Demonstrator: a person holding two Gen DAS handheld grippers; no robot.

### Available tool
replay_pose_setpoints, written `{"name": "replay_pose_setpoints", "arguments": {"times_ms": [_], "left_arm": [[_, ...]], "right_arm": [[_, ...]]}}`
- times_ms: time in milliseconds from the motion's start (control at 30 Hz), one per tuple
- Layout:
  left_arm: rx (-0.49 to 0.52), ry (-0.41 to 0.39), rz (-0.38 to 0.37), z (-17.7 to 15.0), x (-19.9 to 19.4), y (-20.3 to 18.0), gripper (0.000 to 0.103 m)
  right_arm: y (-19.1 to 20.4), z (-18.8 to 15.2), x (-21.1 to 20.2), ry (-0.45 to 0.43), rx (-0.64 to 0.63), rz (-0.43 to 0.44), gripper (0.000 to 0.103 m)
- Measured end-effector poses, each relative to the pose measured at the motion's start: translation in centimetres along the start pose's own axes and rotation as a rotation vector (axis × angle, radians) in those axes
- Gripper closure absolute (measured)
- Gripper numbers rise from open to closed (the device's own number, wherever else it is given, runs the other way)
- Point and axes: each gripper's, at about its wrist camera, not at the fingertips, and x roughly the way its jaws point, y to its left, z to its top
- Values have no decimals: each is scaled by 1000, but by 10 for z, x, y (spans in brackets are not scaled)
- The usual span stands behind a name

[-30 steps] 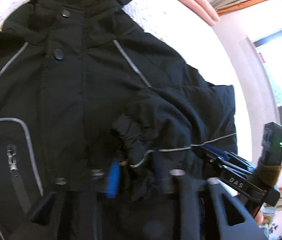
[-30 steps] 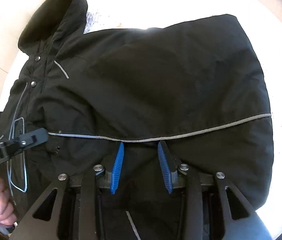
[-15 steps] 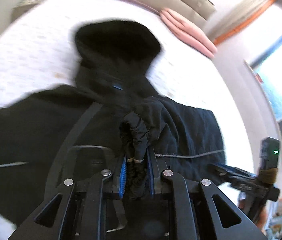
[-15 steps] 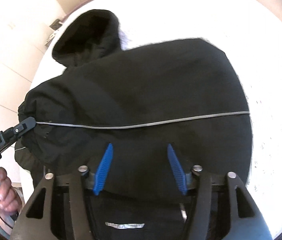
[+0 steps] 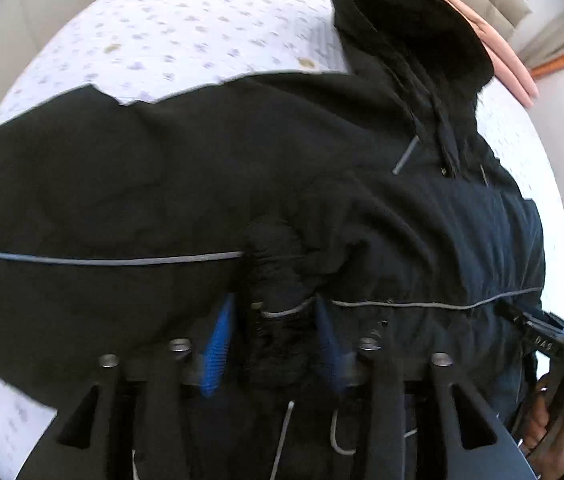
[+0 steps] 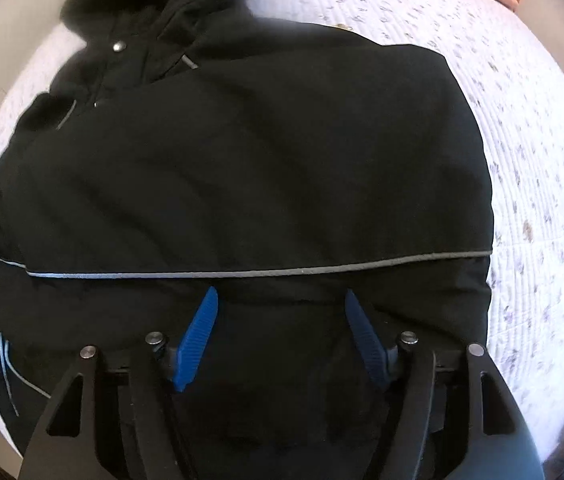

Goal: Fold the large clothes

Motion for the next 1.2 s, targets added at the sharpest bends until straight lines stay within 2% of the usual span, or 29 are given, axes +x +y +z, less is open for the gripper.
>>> {"name": "replay_pose_setpoints", "arguments": {"times_ms": [100,133,200,233,333,400,433,467,500,533,600,733,833,900,1033,1200], "left_arm": [[-31,-93,29,-1,-39,-1,49],[-35,-125,-2,-2,-53,-5,49],[-30,-151,-116,-2,-68,-13,49],[-11,-153,-140,-3,-70,-23,48],[109,-142,-125,-6,-53,-57,48],[163,-88,-88,-7,-19,-76,48],[153,-43,-92,-6,-2,-78,49],[104,35,-87,-8,23,-75,49],[68,55,-84,-11,34,-71,49],[45,46,-83,-12,39,-68,49],[65,34,-60,-14,40,-71,48],[73,40,-42,-15,34,-76,48],[-4,9,-115,-18,5,-60,48],[-66,-18,-110,-24,-19,-33,47],[-218,-71,16,-32,-53,45,45],[-534,-166,190,-33,-89,189,45]], "right_arm": [[-4,3,-7,23,19,20,31],[-7,3,-18,12,34,51,31],[-7,3,-37,-31,45,100,31],[-3,2,-49,-59,42,111,31],[9,-1,-60,-74,25,128,31],[11,-10,-54,-54,13,125,31],[17,-13,-47,-38,10,116,31],[26,-11,-36,-16,6,110,31],[30,-5,-20,12,-2,98,32],[32,-8,-8,42,-20,67,31],[37,-11,-8,26,-44,38,30],[33,-9,-8,51,-30,49,29],[33,-4,-3,63,-48,54,28],[35,1,0,67,-66,53,26],[51,20,13,78,-75,60,22],[54,24,17,98,-71,64,14]]}}
